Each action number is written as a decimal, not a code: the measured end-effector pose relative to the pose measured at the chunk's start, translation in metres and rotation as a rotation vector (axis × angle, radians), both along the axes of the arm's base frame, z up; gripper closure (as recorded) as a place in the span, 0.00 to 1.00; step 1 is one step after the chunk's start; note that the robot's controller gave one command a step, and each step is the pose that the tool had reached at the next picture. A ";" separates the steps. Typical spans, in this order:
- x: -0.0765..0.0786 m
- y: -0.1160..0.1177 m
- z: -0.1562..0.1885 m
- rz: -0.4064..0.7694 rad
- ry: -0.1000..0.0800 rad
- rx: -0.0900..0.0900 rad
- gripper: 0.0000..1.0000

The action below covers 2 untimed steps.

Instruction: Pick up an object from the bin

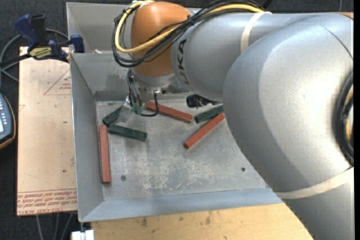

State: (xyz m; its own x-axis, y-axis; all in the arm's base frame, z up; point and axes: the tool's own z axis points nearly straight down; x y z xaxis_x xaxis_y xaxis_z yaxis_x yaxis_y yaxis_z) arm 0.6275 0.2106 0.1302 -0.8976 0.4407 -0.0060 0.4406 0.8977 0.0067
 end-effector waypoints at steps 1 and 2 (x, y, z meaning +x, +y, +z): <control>-0.002 -0.001 -0.003 0.000 0.006 -0.003 0.00; 0.009 0.038 -0.053 -0.236 0.008 -0.002 0.00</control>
Offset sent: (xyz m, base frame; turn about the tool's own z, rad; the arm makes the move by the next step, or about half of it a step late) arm 0.0000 0.0000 0.0000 0.0000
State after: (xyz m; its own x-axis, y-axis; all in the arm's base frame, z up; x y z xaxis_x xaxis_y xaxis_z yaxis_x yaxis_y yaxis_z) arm 0.6365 0.2484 0.0776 -0.7699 0.6382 0.0000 0.6382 0.7699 0.0009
